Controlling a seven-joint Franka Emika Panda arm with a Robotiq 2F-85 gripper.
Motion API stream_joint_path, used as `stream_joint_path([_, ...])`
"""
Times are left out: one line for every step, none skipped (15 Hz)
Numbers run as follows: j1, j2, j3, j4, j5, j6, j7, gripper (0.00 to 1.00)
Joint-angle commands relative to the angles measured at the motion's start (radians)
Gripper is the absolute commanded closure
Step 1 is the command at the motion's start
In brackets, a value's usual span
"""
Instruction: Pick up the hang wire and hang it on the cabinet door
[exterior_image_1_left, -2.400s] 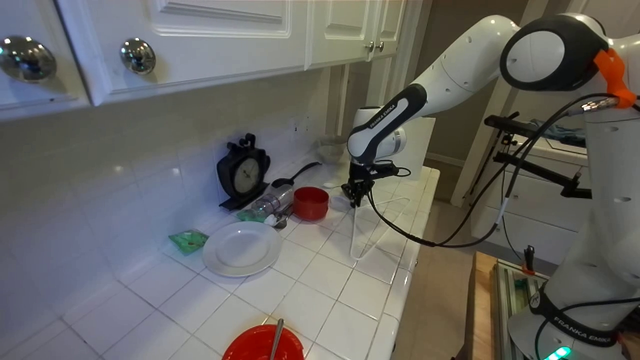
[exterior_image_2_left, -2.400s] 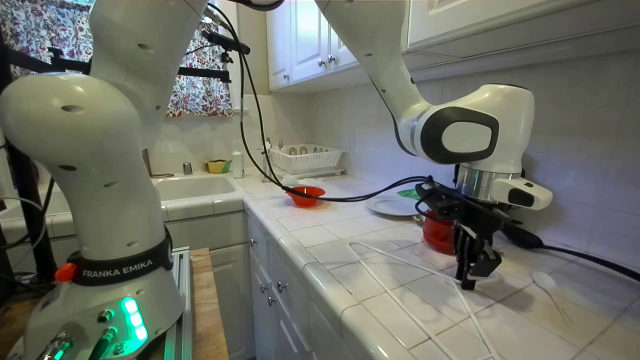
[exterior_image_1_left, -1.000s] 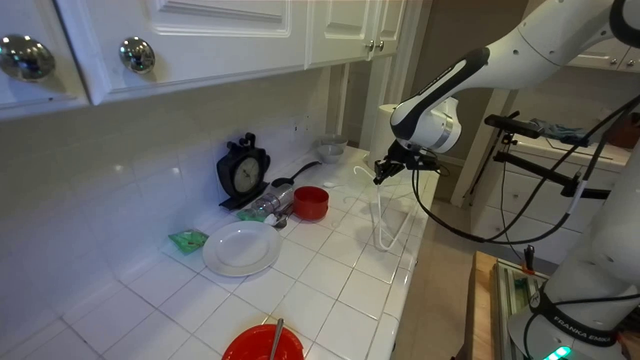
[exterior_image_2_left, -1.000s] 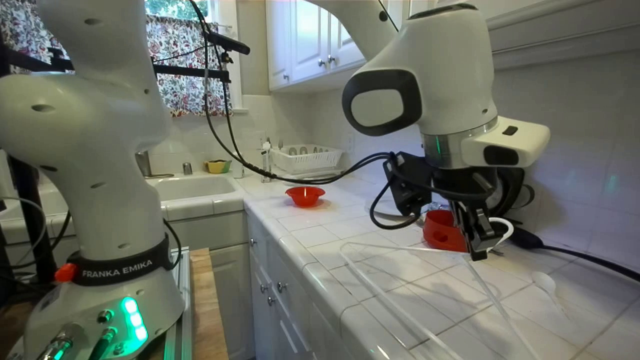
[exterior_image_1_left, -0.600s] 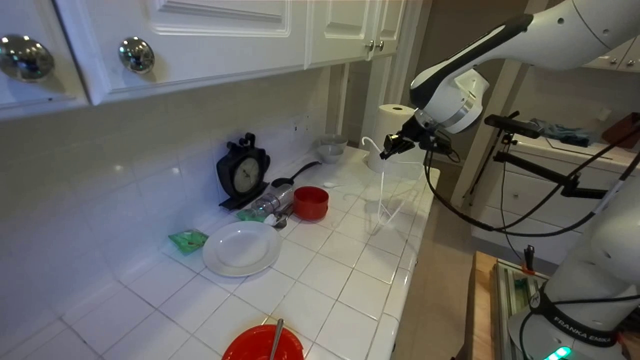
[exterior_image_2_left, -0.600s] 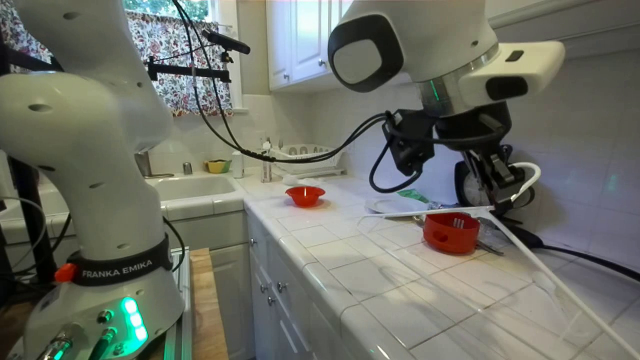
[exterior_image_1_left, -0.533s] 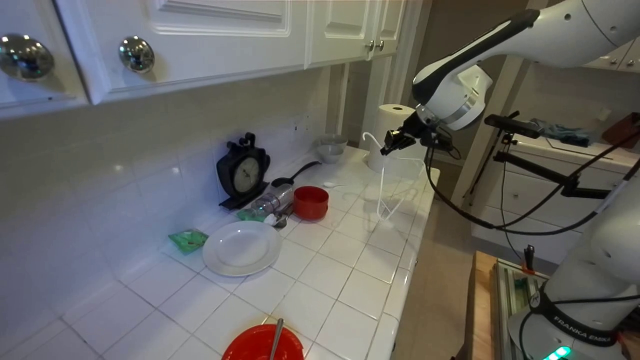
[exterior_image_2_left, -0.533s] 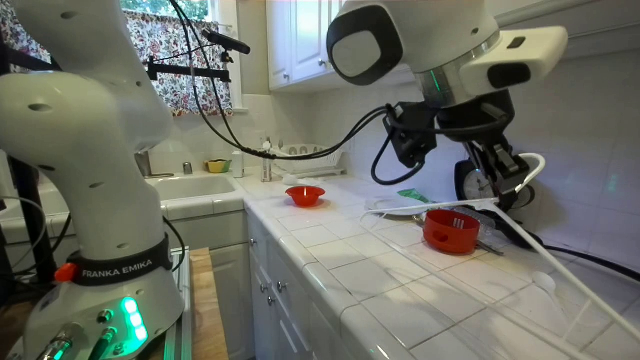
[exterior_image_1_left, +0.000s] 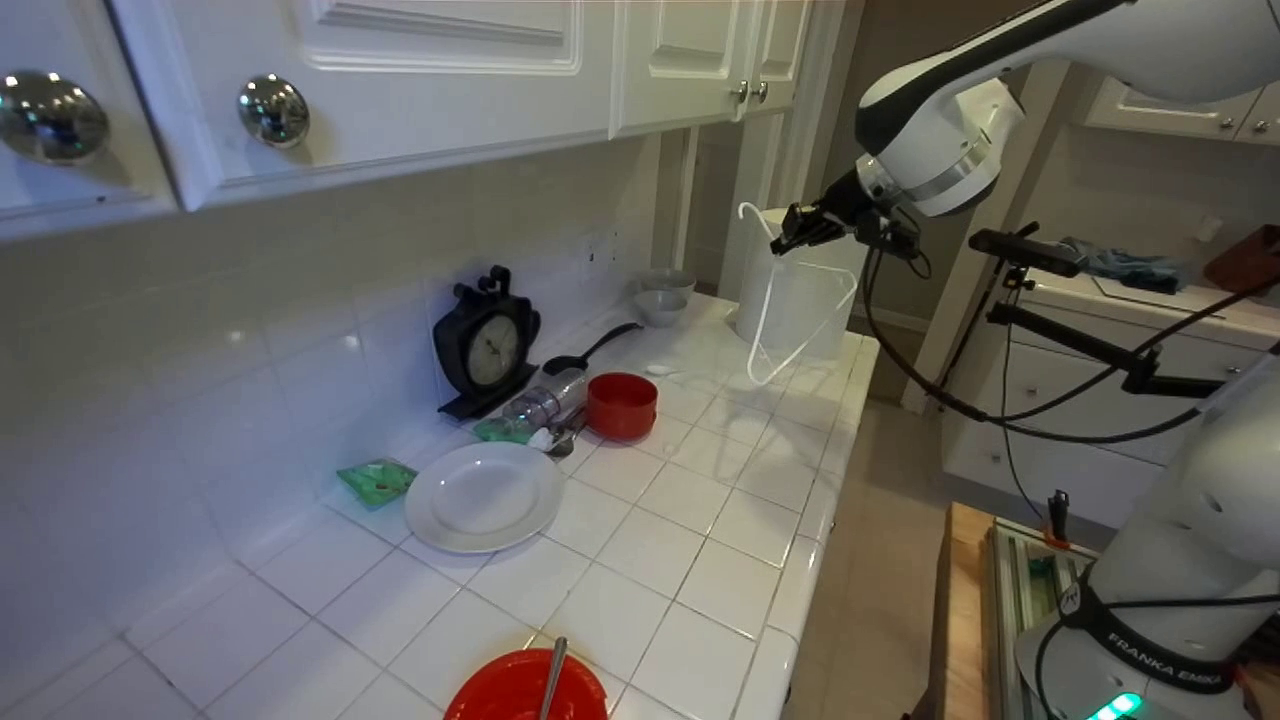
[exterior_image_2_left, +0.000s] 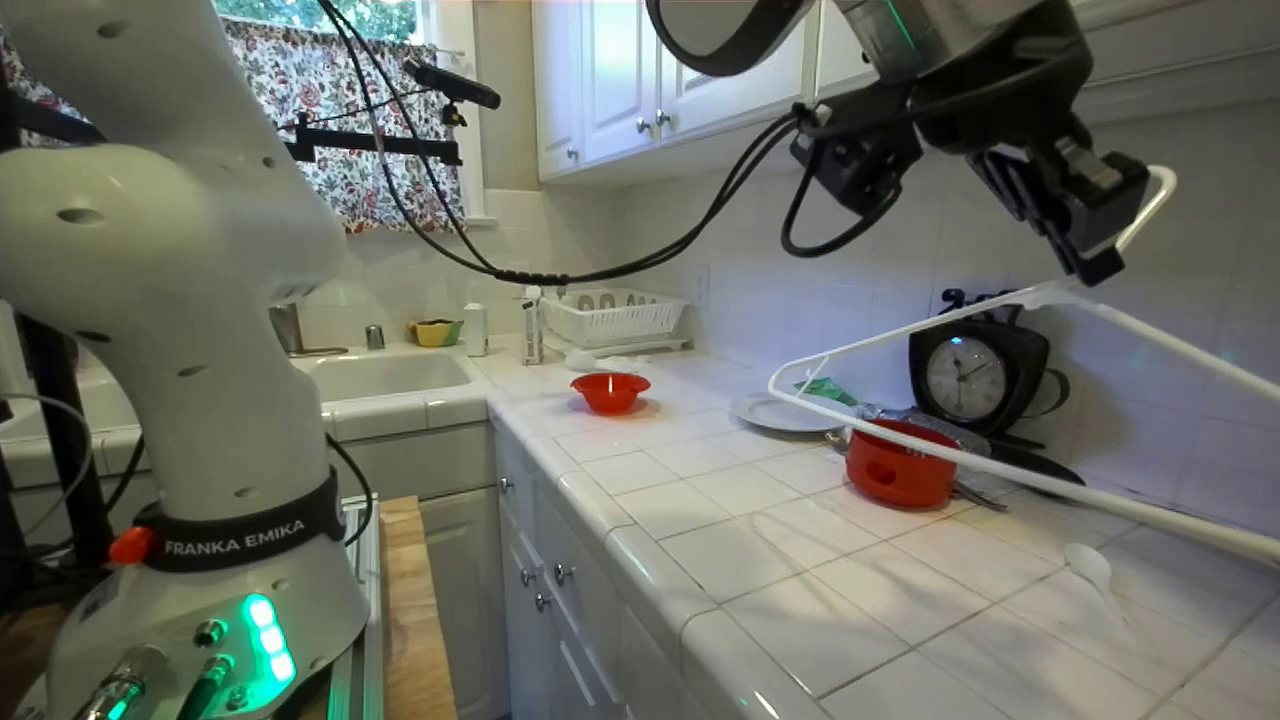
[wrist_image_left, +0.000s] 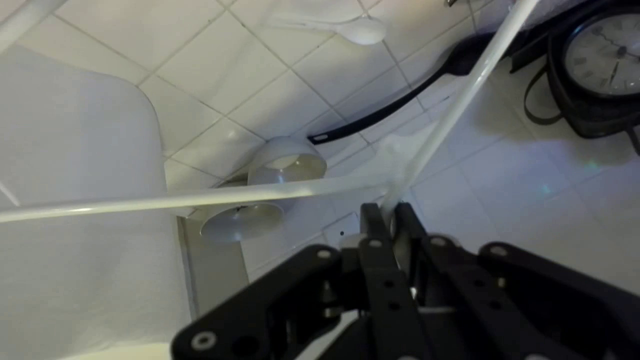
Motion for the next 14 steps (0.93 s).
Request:
stream_joint_path([-0.001, -0.057, -0.035, 0.036, 0.022, -0.039, -0.034, 0.94])
stream_joint_path([-0.005, -0.063, -0.044, 0.051, 0.013, -0.051, -0.027, 0.94])
stream_joint_path([-0.011, -0.068, -0.055, 0.068, 0.0, -0.078, -0.016, 0.94])
stream_joint_path([-0.019, -0.07, -0.065, 0.084, -0.017, -0.109, 0.003, 0.94])
stream_joint_path([-0.019, -0.075, -0.081, 0.1, -0.016, -0.142, -0.003, 0.94])
stream_joint_path([-0.023, -0.08, -0.092, 0.112, -0.021, -0.173, 0.002, 0.94])
stream_joint_path([-0.02, -0.086, -0.109, 0.126, -0.008, -0.2, -0.02, 0.94])
stream_joint_path([-0.019, -0.088, -0.123, 0.142, -0.001, -0.219, -0.025, 0.94])
stream_joint_path([-0.017, -0.088, -0.138, 0.16, 0.003, -0.24, -0.033, 0.94])
stream_joint_path([-0.017, -0.086, -0.15, 0.176, 0.0, -0.261, -0.033, 0.94])
stream_joint_path([0.05, -0.093, -0.219, 0.186, -0.04, -0.259, -0.005, 0.94])
stream_joint_path([0.055, -0.096, -0.23, 0.197, -0.044, -0.262, -0.004, 0.94])
stream_joint_path([0.068, -0.099, -0.247, 0.207, -0.05, -0.265, -0.001, 0.94])
stream_joint_path([0.078, -0.098, -0.259, 0.218, -0.055, -0.266, 0.002, 0.94])
